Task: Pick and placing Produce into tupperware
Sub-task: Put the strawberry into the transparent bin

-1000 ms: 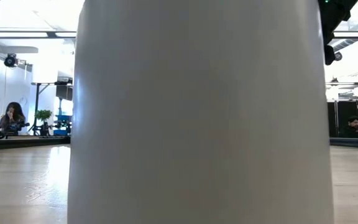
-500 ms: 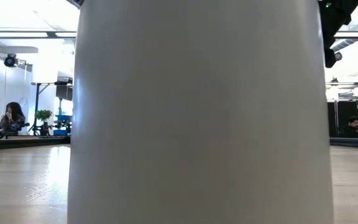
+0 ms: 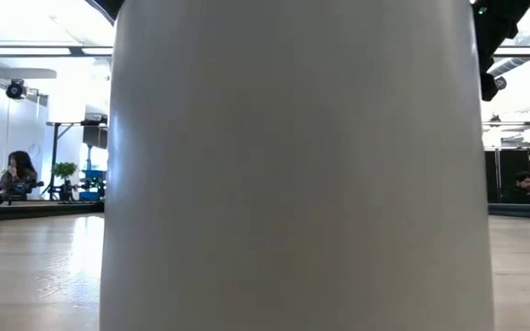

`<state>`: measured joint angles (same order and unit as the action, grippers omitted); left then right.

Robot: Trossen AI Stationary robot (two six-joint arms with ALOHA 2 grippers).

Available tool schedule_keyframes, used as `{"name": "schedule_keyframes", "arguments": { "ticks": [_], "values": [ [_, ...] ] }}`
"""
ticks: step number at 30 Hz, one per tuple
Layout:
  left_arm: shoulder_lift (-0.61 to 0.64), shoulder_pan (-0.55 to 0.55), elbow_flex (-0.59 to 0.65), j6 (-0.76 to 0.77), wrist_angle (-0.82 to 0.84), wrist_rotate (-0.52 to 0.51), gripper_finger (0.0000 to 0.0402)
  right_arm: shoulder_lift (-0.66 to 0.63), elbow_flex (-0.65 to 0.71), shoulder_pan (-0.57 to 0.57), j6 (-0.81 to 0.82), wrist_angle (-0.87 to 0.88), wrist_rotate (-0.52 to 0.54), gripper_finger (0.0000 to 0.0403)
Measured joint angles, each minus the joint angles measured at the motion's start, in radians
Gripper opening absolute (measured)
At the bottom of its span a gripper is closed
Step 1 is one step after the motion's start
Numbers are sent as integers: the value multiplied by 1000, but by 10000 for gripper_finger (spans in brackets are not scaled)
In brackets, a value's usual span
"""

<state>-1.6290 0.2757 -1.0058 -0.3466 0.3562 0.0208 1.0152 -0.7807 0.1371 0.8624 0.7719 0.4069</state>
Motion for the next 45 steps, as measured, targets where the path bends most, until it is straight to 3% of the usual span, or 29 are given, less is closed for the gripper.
{"name": "schedule_keyframes", "arguments": {
  "ticks": [16, 22, 39, 45],
  "values": [
    [-65, 4, -3, 5, -9, 55, 221, 18, 0, 0, 10, 1, 10, 228],
    [-87, 4, -2, 76, -25, 77, 221, 28, 0, 0, 12, 1, 14, 228],
    [-132, 4, -9, 79, -42, 79, 221, 28, 0, 0, 37, 3, 15, 228],
    [-132, 4, -5, 78, -41, 79, 190, 28, 0, 0, 39, 3, 15, 228]
  ]
}}
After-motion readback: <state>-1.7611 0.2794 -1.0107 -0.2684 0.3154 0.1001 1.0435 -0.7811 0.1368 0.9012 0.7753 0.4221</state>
